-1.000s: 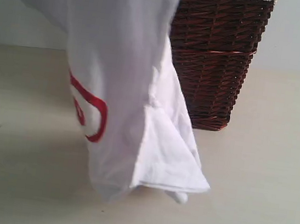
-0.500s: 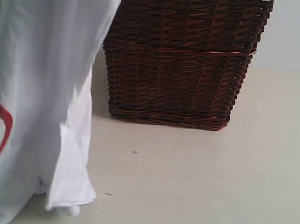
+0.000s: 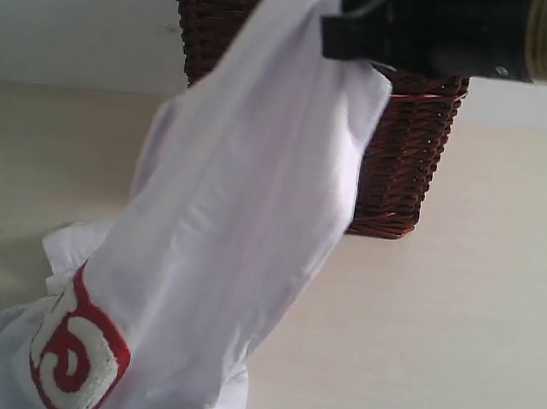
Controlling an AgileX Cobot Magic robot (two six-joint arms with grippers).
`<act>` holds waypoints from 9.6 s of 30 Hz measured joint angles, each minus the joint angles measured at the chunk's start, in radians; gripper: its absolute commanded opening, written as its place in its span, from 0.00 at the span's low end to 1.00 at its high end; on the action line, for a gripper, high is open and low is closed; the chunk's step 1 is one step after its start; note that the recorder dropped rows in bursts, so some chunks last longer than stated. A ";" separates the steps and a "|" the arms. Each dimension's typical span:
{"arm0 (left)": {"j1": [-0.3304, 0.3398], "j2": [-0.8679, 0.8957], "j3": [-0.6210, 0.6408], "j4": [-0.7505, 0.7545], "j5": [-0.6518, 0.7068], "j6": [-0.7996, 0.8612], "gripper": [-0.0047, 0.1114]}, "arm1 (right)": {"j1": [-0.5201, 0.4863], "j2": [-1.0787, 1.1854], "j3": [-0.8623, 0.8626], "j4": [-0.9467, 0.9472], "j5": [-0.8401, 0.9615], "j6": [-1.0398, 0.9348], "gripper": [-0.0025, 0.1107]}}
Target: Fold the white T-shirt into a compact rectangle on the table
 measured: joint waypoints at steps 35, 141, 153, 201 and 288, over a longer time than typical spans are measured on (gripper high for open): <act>0.000 0.000 0.000 0.000 0.000 0.000 0.04 | -0.075 -0.087 0.015 1.610 1.099 -1.756 0.57; -0.258 1.810 -0.825 1.534 -0.724 -1.649 0.06 | 0.207 0.031 0.344 2.208 0.933 -2.234 0.02; -0.411 1.837 -0.754 1.782 -0.719 -1.788 0.12 | 0.207 0.031 0.344 2.213 0.926 -2.234 0.02; -0.220 2.044 -0.993 1.765 -0.697 -1.757 0.04 | 0.207 0.031 0.344 2.377 1.148 -2.361 0.02; -0.225 1.938 -1.040 1.113 -0.508 -0.805 0.19 | 0.207 0.031 0.344 2.403 0.978 -2.413 0.13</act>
